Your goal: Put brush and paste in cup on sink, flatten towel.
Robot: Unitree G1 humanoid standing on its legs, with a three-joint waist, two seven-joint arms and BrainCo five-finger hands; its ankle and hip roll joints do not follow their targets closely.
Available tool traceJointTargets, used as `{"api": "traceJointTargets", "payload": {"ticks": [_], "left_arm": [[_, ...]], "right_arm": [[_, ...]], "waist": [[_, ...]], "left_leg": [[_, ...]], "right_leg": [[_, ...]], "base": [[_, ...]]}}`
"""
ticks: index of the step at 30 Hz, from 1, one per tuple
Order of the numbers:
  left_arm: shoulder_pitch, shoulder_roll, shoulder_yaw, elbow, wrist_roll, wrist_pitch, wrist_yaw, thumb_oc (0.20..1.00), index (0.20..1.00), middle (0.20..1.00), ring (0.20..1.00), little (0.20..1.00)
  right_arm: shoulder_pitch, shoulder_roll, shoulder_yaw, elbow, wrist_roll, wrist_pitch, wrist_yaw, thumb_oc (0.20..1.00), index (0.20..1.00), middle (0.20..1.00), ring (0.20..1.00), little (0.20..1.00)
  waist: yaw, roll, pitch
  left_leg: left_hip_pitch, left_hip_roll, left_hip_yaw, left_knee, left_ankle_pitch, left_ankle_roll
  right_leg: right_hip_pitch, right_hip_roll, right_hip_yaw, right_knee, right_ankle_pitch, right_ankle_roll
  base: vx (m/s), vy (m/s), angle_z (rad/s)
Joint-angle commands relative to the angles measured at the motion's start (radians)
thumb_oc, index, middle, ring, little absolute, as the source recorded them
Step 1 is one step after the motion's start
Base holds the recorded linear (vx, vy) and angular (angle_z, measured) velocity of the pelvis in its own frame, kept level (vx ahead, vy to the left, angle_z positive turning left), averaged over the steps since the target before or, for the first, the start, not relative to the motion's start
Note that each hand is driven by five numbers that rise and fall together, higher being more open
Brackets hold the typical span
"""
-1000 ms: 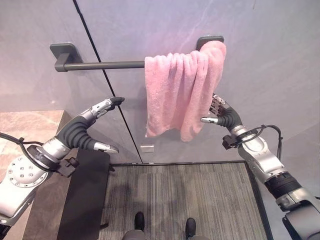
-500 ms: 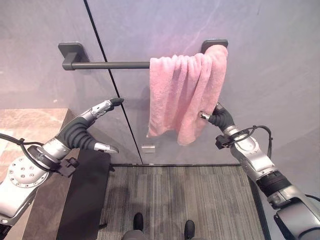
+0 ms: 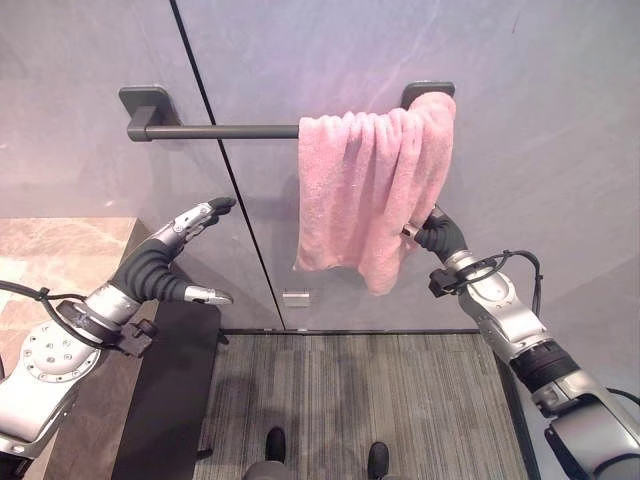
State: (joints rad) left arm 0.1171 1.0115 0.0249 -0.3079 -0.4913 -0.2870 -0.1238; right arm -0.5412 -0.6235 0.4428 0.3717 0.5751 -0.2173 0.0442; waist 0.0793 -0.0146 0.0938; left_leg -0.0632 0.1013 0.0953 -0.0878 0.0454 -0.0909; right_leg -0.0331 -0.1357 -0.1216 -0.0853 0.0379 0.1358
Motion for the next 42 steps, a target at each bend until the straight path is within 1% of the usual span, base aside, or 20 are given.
{"api": "traceJointTargets", "payload": {"ticks": [1, 3, 4, 6, 7, 10, 13, 16, 21, 24, 30, 38, 42], "left_arm": [[-0.019, -0.020, -0.009, 0.060, -0.015, -0.026, 0.037, 1.000, 1.000, 1.000, 1.000, 1.000], [-0.048, -0.031, -0.042, 0.086, -0.012, -0.020, 0.038, 1.000, 1.000, 1.000, 1.000, 1.000], [-0.083, -0.050, -0.079, 0.124, -0.014, -0.015, 0.045, 1.000, 1.000, 1.000, 1.000, 1.000], [-0.140, -0.063, -0.117, 0.153, -0.018, -0.016, 0.057, 1.000, 1.000, 1.000, 1.000, 1.000], [-0.167, -0.082, -0.143, 0.180, -0.029, -0.016, 0.061, 1.000, 1.000, 1.000, 1.000, 1.000], [-0.269, -0.125, -0.219, 0.253, -0.063, -0.014, 0.080, 1.000, 1.000, 1.000, 1.000, 1.000], [-0.328, -0.132, -0.260, 0.271, -0.059, -0.020, 0.079, 1.000, 1.000, 1.000, 1.000, 1.000], [-0.375, -0.154, -0.284, 0.317, -0.049, -0.018, 0.101, 1.000, 1.000, 1.000, 1.000, 1.000], [-0.419, -0.166, -0.299, 0.331, -0.034, -0.021, 0.111, 1.000, 1.000, 1.000, 1.000, 1.000], [-0.426, -0.171, -0.306, 0.325, -0.034, -0.023, 0.112, 1.000, 1.000, 1.000, 1.000, 1.000], [-0.428, -0.179, -0.306, 0.320, -0.020, -0.018, 0.113, 1.000, 1.000, 1.000, 1.000, 1.000], [-0.423, -0.160, -0.268, 0.211, -0.025, -0.037, 0.114, 1.000, 1.000, 1.000, 1.000, 1.000], [-0.427, -0.150, -0.255, 0.186, -0.042, -0.047, 0.111, 1.000, 1.000, 1.000, 1.000, 1.000]], "right_arm": [[0.001, 0.025, -0.022, -0.056, 0.005, -0.027, -0.016, 0.332, 0.332, 0.332, 0.332, 0.332], [-0.006, 0.024, -0.015, -0.069, -0.002, -0.023, -0.018, 0.332, 0.332, 0.332, 0.332, 0.332], [-0.016, 0.026, -0.003, -0.080, -0.007, -0.021, -0.020, 0.335, 0.335, 0.335, 0.335, 0.335], [-0.031, 0.029, 0.006, -0.086, -0.006, -0.019, -0.023, 0.335, 0.335, 0.335, 0.335, 0.335], [-0.041, 0.032, 0.015, -0.091, -0.004, -0.017, -0.023, 0.329, 0.329, 0.329, 0.329, 0.329], [-0.076, 0.035, 0.038, -0.119, 0.014, -0.012, -0.027, 0.347, 0.347, 0.347, 0.347, 0.347], [-0.096, 0.038, 0.053, -0.153, 0.025, -0.017, -0.029, 0.329, 0.329, 0.329, 0.329, 0.329], [-0.111, 0.040, 0.070, -0.170, 0.024, -0.017, -0.031, 0.319, 0.319, 0.319, 0.319, 0.319], [-0.119, 0.044, 0.067, -0.180, 0.022, -0.019, -0.035, 0.316, 0.316, 0.316, 0.316, 0.316], [-0.123, 0.045, 0.072, -0.180, 0.019, -0.017, -0.035, 0.304, 0.304, 0.304, 0.304, 0.304], [-0.111, 0.046, 0.069, -0.186, 0.011, -0.016, -0.035, 0.310, 0.310, 0.310, 0.310, 0.310], [-0.086, 0.047, 0.057, -0.185, -0.001, -0.015, -0.029, 0.291, 0.291, 0.291, 0.291, 0.291], [-0.081, 0.047, 0.056, -0.182, 0.001, -0.016, -0.026, 0.282, 0.282, 0.282, 0.282, 0.282]], "waist": [[0.000, -0.043, -0.063], [-0.006, -0.039, -0.056], [-0.014, -0.037, -0.050], [-0.019, -0.032, -0.046], [-0.024, -0.029, -0.043], [-0.042, -0.020, -0.031], [-0.055, -0.015, -0.027], [-0.064, -0.012, -0.025], [-0.074, -0.013, -0.022], [-0.075, -0.014, -0.019], [-0.081, -0.011, -0.019], [-0.077, -0.007, -0.024], [-0.076, -0.005, -0.026]], "left_leg": [[-0.051, 0.059, -0.019, 0.000, 0.054, -0.049], [-0.061, 0.063, -0.019, 0.000, 0.059, -0.052], [-0.069, 0.065, -0.020, 0.000, 0.064, -0.054], [-0.082, 0.067, -0.019, 0.000, 0.068, -0.056], [-0.089, 0.068, -0.016, 0.000, 0.070, -0.057], [-0.118, 0.074, -0.005, 0.000, 0.079, -0.061], [-0.137, 0.079, 0.006, 0.000, 0.083, -0.063], [-0.155, 0.082, 0.010, 0.000, 0.090, -0.065], [-0.165, 0.086, 0.015, 0.000, 0.091, -0.066], [-0.161, 0.086, 0.020, 0.000, 0.089, -0.065], [-0.155, 0.086, 0.023, 0.000, 0.085, -0.066], [-0.138, 0.087, 0.019, 0.000, 0.079, -0.066], [-0.134, 0.088, 0.019, 0.000, 0.077, -0.068]], "right_leg": [[-0.014, -0.110, 0.016, -0.002, 0.074, 0.070], [-0.024, -0.106, 0.017, -0.002, 0.075, 0.068], [-0.033, -0.104, 0.018, -0.002, 0.077, 0.067], [-0.050, -0.101, 0.025, -0.002, 0.080, 0.067], [-0.061, -0.101, 0.030, -0.002, 0.083, 0.067], [-0.103, -0.099, 0.048, -0.002, 0.097, 0.068], [-0.140, -0.096, 0.067, -0.002, 0.105, 0.072], [-0.167, -0.092, 0.076, -0.002, 0.113, 0.071], [-0.184, -0.090, 0.081, -0.002, 0.117, 0.072], [-0.184, -0.091, 0.086, -0.002, 0.116, 0.072], [-0.180, -0.092, 0.088, -0.002, 0.111, 0.071], [-0.160, -0.093, 0.084, -0.002, 0.100, 0.069], [-0.154, -0.094, 0.080, -0.002, 0.098, 0.070]], "base": [[0.00, 0.000, 0.00], [0.00, 0.000, 0.00], [0.00, 0.000, 0.00], [-0.03, -0.012, 0.01], [-0.04, 0.000, -0.02], [-0.07, 0.009, -0.03], [-0.04, 0.022, -0.13], [-0.01, 0.013, -0.15], [0.01, 0.005, -0.09], [0.02, 0.002, -0.08], [0.00, 0.000, 0.00], [0.00, 0.000, 0.00], [0.00, 0.000, 0.00]]}}
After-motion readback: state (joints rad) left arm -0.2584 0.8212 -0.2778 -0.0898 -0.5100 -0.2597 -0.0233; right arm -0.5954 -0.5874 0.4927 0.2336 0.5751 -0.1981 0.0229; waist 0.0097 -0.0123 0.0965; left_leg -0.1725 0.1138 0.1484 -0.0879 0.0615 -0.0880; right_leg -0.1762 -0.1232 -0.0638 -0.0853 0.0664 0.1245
